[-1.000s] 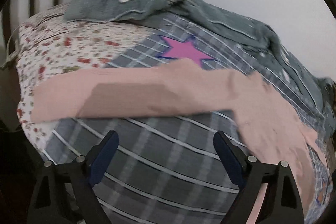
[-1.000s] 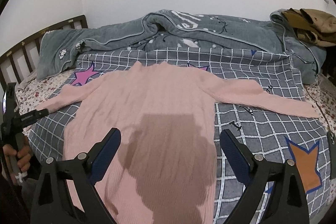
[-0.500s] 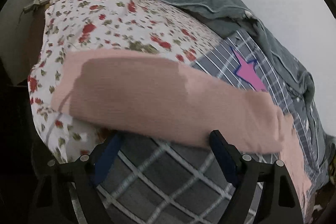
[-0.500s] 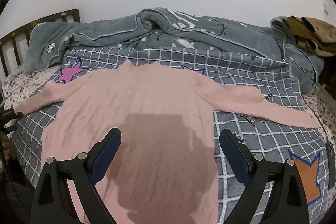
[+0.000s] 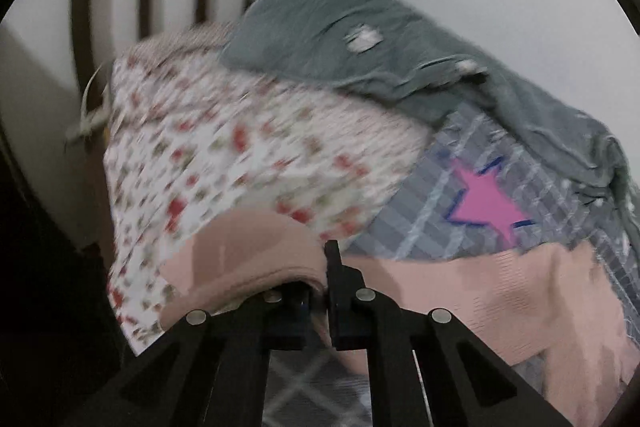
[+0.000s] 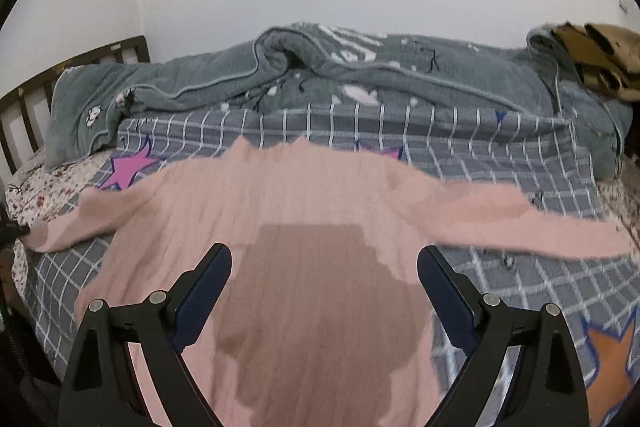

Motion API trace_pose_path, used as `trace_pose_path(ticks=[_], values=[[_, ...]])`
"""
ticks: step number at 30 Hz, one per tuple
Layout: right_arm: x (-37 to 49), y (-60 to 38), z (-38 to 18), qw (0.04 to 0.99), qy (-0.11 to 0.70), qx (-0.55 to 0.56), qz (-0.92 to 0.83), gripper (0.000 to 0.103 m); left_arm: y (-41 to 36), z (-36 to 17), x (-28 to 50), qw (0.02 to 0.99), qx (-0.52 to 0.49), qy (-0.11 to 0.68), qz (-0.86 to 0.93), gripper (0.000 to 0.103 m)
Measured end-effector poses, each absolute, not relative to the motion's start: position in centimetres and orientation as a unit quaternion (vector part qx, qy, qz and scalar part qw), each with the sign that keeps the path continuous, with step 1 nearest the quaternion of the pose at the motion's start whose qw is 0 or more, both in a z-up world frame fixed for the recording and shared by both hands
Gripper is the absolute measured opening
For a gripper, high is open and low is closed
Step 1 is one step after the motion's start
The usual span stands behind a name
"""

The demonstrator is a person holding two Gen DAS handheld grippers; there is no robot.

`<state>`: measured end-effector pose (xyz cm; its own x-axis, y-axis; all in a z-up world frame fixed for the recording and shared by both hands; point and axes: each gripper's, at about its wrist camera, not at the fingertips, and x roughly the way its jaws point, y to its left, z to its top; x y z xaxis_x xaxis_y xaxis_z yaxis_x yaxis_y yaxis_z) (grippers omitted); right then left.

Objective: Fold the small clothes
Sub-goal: 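Grasp the sweater sleeve with the left gripper and fold it across the body, then open the left gripper and release the folded sleeve on the sweater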

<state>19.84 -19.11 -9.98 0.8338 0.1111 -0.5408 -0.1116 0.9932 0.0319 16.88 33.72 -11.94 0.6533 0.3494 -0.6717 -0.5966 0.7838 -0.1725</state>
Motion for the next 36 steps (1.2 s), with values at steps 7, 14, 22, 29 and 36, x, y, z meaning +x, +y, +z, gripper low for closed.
trace_pose_path(ticks=[7,14,22,29,36], values=[[20.6,-23.4,-11.3,0.956,0.287,-0.003,0.054,0.093,21.7,-5.7,21.9,0.929,-0.121,0.304,0.171,0.007],[20.1,-31.1,-12.4,0.945,0.313,0.085,0.044,0.093,6.4,-3.9,27.1,0.944,-0.079,0.314,0.063,0.007],[18.0,-36.8,-12.1,0.946,0.3,0.118,0.023,0.093,-10.7,-9.6,30.9,0.931,-0.004,0.363,-0.03,0.007],[17.2,-38.3,-12.0,0.951,0.293,0.101,0.007,0.093,-15.3,-14.4,31.5,0.902,-0.005,0.429,-0.053,0.018],[17.4,-38.2,-12.1,0.947,0.3,0.116,0.014,0.093,-11.6,-12.9,29.5,0.921,-0.024,0.389,-0.027,0.078]])
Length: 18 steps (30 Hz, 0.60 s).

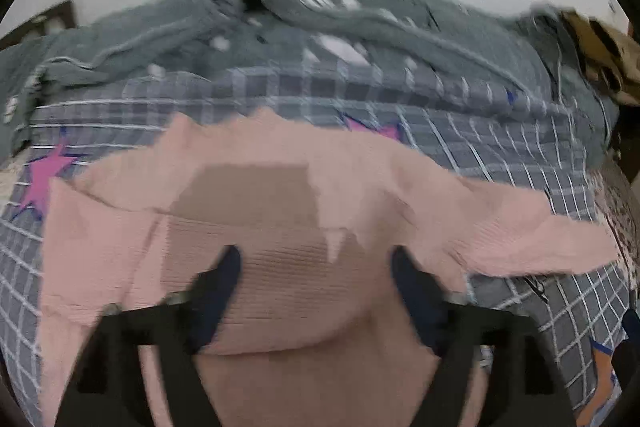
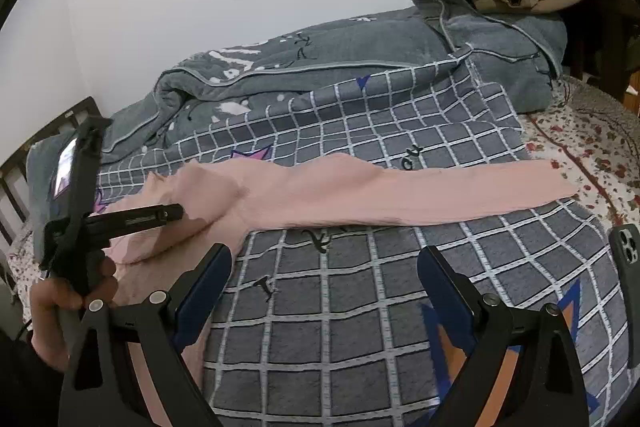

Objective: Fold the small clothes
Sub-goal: 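Open the left gripper and release the folded sleeve on the sweater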

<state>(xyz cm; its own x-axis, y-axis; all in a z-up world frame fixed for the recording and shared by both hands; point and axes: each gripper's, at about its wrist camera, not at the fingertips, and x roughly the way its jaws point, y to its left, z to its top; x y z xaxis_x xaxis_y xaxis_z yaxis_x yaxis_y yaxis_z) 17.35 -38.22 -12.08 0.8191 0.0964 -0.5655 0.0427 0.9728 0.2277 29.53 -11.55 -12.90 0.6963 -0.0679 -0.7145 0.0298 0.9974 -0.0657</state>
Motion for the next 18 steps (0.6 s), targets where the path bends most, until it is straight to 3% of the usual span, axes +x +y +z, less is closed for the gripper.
trace_pose_path(ticks=[11,18], values=[[17.8,-32.2,-12.3,0.949,0.305,0.065,0.039,0.093,0.1,-11.7,26.4,0.932,-0.014,0.358,0.052,0.079],[20.1,-29.5,-12.7,0.936,0.329,0.1,0.078,0.093,7.5,-13.4,27.2,0.924,-0.062,0.369,0.082,0.079]])
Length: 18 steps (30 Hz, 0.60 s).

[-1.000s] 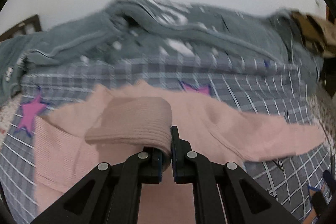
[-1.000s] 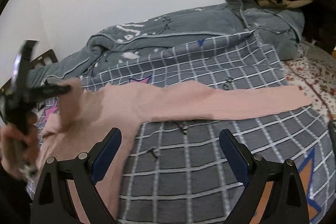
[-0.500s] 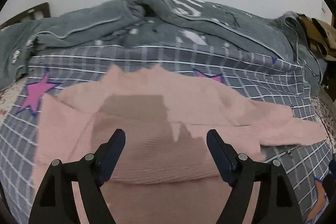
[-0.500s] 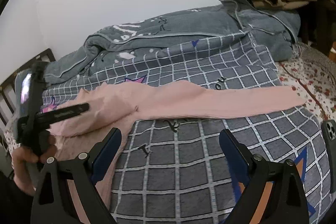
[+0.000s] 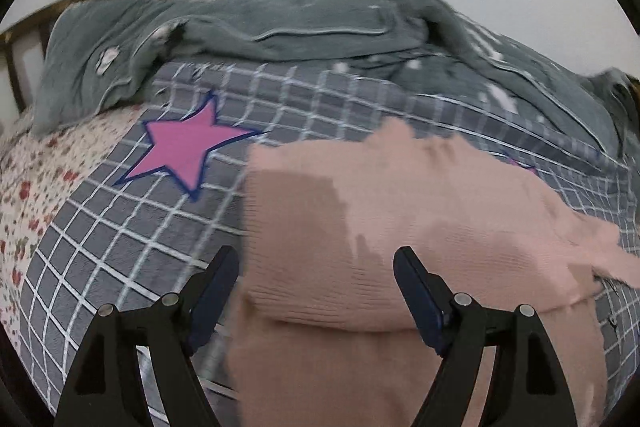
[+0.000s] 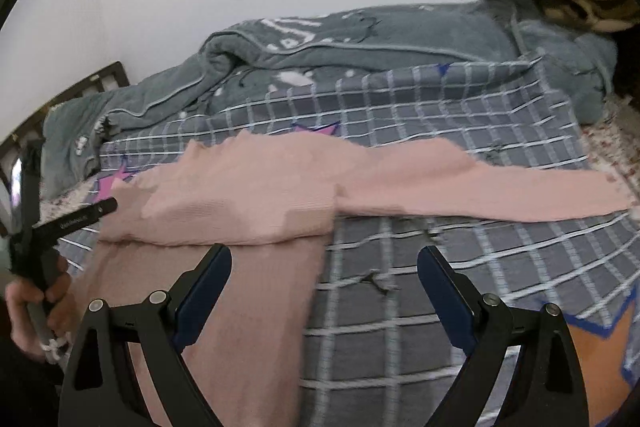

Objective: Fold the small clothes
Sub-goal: 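Open the left gripper and release the folded sleeve on the sweater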

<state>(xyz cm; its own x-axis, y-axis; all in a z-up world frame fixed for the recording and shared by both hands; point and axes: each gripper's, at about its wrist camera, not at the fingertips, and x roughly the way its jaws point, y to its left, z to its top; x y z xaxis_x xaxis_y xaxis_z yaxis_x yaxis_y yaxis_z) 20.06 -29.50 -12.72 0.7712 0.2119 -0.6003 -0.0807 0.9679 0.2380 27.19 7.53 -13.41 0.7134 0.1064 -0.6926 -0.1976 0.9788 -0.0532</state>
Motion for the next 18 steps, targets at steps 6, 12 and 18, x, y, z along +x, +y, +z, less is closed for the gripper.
trace_pose_path(ticks=[6,12,18], values=[[21.0,-28.3,-9.3,0.937,0.309,0.124,0.108,0.087,11.5,-15.6,29.6,0.909,-0.104,0.398,0.069,0.079],[24.8,-26.1,-6.3,0.954,0.286,0.036,0.081,0.086,10.9,-16.8,31.2,0.909,-0.075,0.403,0.07,0.079],[28.3,-27.0,-12.2,0.944,0.323,0.042,0.057,0.075,11.4,-17.2,31.2,0.909,-0.093,0.403,0.053,0.079]])
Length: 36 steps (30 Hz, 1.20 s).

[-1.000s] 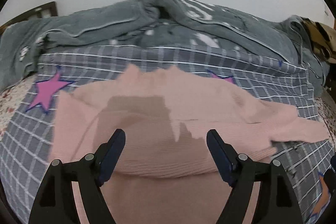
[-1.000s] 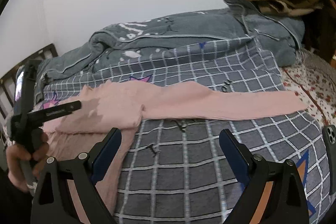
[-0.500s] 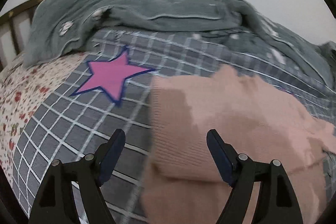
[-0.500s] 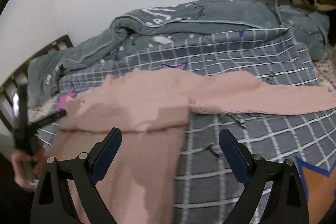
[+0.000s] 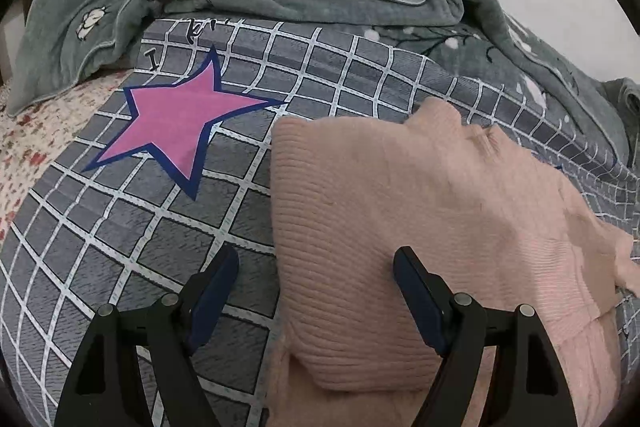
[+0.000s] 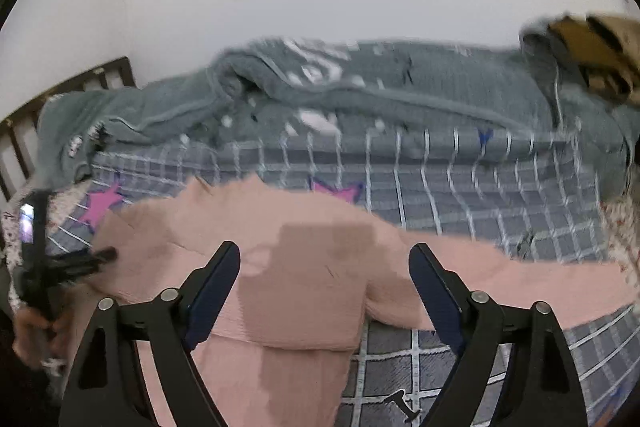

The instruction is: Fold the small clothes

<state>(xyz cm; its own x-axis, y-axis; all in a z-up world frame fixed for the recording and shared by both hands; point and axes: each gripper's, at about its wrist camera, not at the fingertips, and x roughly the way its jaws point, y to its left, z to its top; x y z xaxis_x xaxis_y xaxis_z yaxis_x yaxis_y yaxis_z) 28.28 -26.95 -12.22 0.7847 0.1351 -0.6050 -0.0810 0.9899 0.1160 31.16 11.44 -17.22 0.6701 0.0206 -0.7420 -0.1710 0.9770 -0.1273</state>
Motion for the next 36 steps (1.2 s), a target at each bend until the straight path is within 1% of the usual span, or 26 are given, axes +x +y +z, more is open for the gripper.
trace_pose_path(ticks=[2,4,9,10,12,14,16,20,21,22,24,25,27,30,31,32,33,34,35,36], values=[[29.6,-27.2,-14.9,0.926,0.37,0.045,0.053,0.059,11.6,-17.2,31.1,0.909,-0.099,0.401,0.048,0.079],[30.1,-27.4,-16.4,0.914,0.398,0.051,0.06,0.05,11.8,-17.1,31.0,0.909,-0.107,0.4,0.049,0.079],[30.6,-27.0,-17.5,0.908,0.412,0.039,0.058,0.05,11.4,-17.2,31.3,0.908,-0.102,0.404,0.054,0.079],[30.6,-26.9,-17.8,0.907,0.416,0.035,0.056,0.046,11.3,-17.2,31.3,0.908,-0.098,0.404,0.054,0.079],[30.4,-26.5,-17.9,0.909,0.412,0.027,0.061,0.031,11.0,-17.2,31.2,0.909,-0.091,0.402,0.055,0.079],[30.0,-25.9,-17.4,0.916,0.399,0.008,0.049,0.01,11.1,-17.2,31.0,0.91,-0.092,0.4,0.055,0.079],[29.7,-25.4,-16.7,0.92,0.387,-0.01,0.052,0.004,11.4,-17.1,30.9,0.911,-0.101,0.397,0.056,0.079],[29.2,-24.8,-14.2,0.936,0.344,-0.03,0.066,0.004,12.4,-16.9,30.6,0.912,-0.128,0.386,0.055,0.076],[29.2,-24.9,-13.4,0.94,0.332,-0.031,0.069,0.004,12.6,-16.9,30.6,0.912,-0.136,0.382,0.053,0.071],[29.3,-24.9,-13.0,0.942,0.327,-0.03,0.072,0.004,12.9,-17.0,30.5,0.912,-0.143,0.382,0.055,0.059],[29.5,-24.9,-12.5,0.944,0.319,-0.031,0.074,0.004,13.4,-17.1,30.6,0.909,-0.152,0.383,0.062,0.046],[29.6,-25.0,-12.7,0.944,0.321,-0.034,0.072,0.004,13.7,-17.2,30.5,0.909,-0.159,0.381,0.061,0.044],[30.1,-25.0,-14.2,0.938,0.338,-0.043,0.065,0.004,13.7,-17.2,30.6,0.908,-0.161,0.382,0.061,0.044],[31.0,-25.4,-16.8,0.92,0.385,-0.043,0.056,0.004,12.8,-17.3,30.8,0.908,-0.135,0.389,0.073,0.046],[31.2,-25.6,-17.1,0.916,0.395,-0.038,0.055,0.005,12.4,-17.3,30.9,0.909,-0.123,0.391,0.074,0.05],[31.2,-25.8,-17.0,0.917,0.393,-0.034,0.056,0.005,12.0,-17.3,30.9,0.909,-0.113,0.393,0.074,0.052],[31.0,-25.9,-16.8,0.92,0.386,-0.029,0.061,0.007,11.7,-17.3,31.0,0.91,-0.104,0.395,0.072,0.056],[30.8,-26.0,-16.8,0.921,0.384,-0.028,0.061,0.013,11.6,-17.3,30.9,0.91,-0.101,0.396,0.071,0.059],[30.7,-25.9,-16.9,0.921,0.385,-0.028,0.06,0.024,11.5,-17.3,30.9,0.91,-0.098,0.396,0.069,0.061],[30.7,-25.8,-17.0,0.92,0.387,-0.029,0.059,0.03,11.4,-17.3,30.9,0.91,-0.097,0.397,0.069,0.063]])
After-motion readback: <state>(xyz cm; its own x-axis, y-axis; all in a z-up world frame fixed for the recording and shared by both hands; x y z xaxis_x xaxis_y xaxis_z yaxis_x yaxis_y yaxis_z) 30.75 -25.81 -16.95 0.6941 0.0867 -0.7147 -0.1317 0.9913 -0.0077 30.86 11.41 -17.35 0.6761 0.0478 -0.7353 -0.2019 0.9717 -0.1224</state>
